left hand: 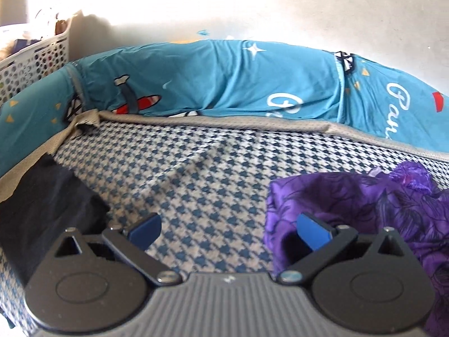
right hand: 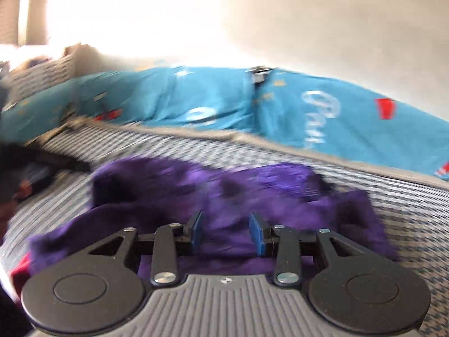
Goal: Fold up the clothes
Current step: 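Grasp a purple garment edge with the right gripper and lift it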
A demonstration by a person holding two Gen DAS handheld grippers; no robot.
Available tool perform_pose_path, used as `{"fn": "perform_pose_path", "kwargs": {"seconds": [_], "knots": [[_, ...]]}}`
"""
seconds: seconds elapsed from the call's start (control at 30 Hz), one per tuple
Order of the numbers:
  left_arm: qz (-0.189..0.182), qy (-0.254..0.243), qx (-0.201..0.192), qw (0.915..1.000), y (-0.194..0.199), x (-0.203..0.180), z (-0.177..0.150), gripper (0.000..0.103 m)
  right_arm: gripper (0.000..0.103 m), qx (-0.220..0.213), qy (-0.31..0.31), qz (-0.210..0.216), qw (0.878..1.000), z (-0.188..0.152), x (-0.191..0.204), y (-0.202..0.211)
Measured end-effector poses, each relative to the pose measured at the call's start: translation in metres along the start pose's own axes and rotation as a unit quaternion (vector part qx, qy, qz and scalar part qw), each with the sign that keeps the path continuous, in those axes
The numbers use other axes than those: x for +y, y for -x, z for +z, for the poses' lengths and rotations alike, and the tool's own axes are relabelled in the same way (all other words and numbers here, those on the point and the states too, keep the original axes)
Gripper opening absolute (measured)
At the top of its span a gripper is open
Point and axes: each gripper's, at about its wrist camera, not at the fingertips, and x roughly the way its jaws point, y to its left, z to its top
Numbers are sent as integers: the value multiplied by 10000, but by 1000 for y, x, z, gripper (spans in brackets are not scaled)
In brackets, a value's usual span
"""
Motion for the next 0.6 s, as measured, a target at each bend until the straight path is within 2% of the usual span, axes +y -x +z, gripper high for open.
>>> {"fn": "perform_pose_path", "kwargs": {"seconds": [0.17, 0.37, 0.53, 0.57, 0.6], "knots": [[-176, -264, -75, 9995, 0, -20, -1, 103, 44, -167, -809, -916, 9924, 10, -55, -11], [-412, -462, -169, 9979, 2, -39, 0, 103, 47, 193, -1425, -986, 9847, 8, -85, -29], [-624, -594, -153, 9962, 2, -50, -1, 103, 46, 622, -1904, -746, 9769, 0, -96, -56], [-672, -643, -145, 9956, 2, -53, -2, 103, 35, 689, -1986, -679, 9753, -1, -98, -61], [-720, -692, -137, 9949, 2, -56, -2, 103, 15, 697, -2028, -582, 9750, -1, -98, -63]]}}
